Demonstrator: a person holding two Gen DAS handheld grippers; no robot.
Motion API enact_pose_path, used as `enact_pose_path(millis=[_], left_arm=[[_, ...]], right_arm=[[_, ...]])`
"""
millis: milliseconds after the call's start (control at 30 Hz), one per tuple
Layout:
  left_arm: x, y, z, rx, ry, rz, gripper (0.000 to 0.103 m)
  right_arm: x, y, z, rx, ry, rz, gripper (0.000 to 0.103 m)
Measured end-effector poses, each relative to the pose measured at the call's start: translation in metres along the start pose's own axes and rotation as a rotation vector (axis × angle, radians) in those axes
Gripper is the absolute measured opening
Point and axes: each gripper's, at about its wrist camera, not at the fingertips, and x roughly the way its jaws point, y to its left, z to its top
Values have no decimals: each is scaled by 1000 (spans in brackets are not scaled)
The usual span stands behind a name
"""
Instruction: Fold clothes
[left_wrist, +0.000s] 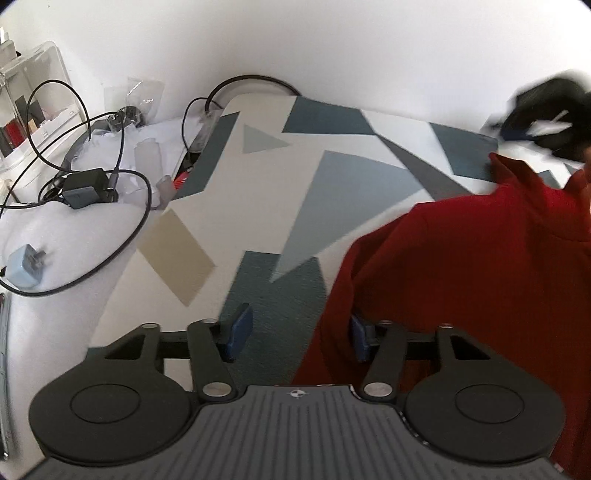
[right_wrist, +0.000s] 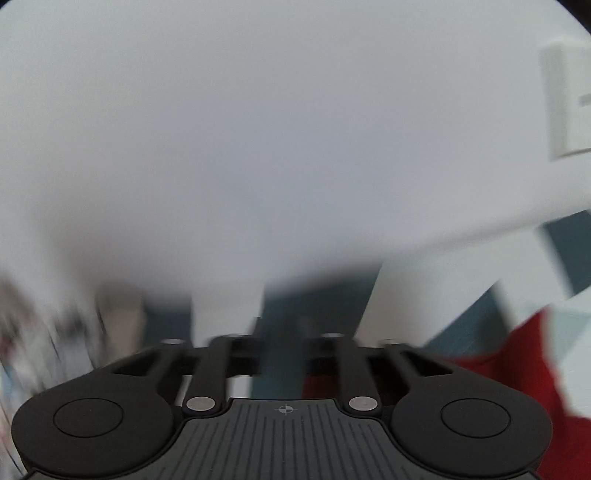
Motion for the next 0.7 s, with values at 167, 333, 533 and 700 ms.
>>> enact_pose_path(millis=[167,333,533,700], left_arm=[[-12,-2,2,40,5,-27,72],[-12,-1,-9,-13,145,-176,78],[-17,-20,-23,65,176,-97,84],[-31,-24,-28,85,240,-85,84]], right_arm=[[-117,-63,49,41,-143,-44,42],[-196,-119,23,26,-63,-341,46],[-244,-133,-57,-6,81,-550,62],[-257,-106,-92,-51,149,-548,88]])
